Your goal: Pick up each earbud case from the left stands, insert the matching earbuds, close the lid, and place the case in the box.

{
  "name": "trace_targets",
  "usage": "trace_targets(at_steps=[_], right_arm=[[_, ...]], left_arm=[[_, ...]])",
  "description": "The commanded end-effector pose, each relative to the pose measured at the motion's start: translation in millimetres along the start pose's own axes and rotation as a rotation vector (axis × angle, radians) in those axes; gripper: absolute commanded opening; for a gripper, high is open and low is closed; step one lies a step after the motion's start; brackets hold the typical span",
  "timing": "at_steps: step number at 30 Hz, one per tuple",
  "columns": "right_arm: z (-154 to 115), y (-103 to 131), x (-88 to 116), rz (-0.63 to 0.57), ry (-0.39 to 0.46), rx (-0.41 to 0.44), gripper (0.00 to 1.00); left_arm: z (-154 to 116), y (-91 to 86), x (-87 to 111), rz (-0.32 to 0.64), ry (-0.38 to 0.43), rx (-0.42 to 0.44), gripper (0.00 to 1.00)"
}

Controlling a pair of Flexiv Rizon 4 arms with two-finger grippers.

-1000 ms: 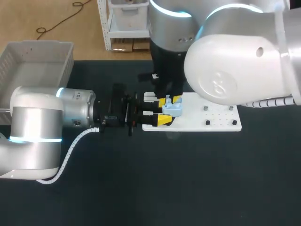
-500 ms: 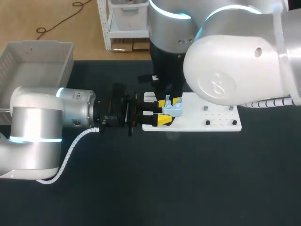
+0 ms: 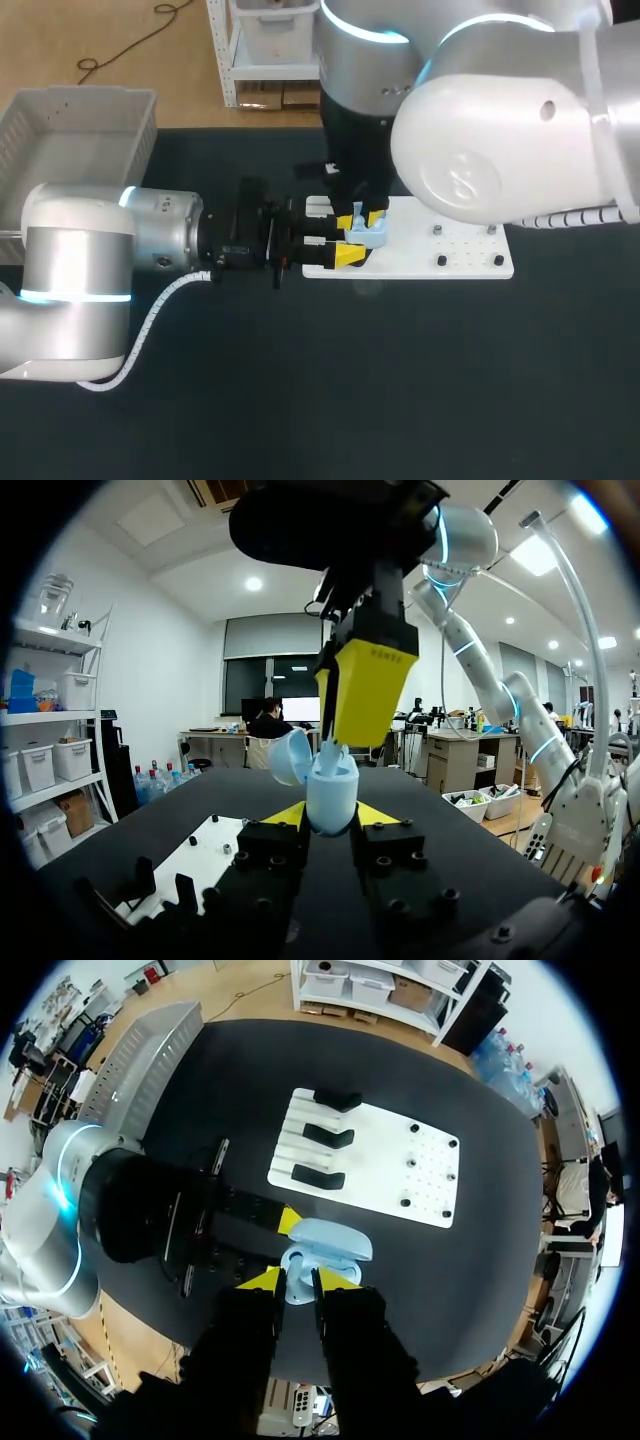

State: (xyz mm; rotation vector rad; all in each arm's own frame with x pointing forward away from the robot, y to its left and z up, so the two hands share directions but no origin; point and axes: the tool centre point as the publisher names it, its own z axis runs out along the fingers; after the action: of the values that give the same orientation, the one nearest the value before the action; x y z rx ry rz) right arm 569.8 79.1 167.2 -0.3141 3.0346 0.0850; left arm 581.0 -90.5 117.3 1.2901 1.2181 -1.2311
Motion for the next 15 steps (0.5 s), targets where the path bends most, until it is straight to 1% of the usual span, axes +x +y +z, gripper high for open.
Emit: trace_targets(at_steps=[1,15], right_arm=[[1.1,0.1,0.0,-0.002,0.002,-0.003,0.00],[3.0,-0.4,-2.8,-0.018,0.017,-0.006,0.00]], left_arm=[[-0.3,-1.1,0.4,0.003,-0.003,-0.005,0.00],[-0.3,-1.1,0.4,0.003,-0.003,-0.005,0.00]])
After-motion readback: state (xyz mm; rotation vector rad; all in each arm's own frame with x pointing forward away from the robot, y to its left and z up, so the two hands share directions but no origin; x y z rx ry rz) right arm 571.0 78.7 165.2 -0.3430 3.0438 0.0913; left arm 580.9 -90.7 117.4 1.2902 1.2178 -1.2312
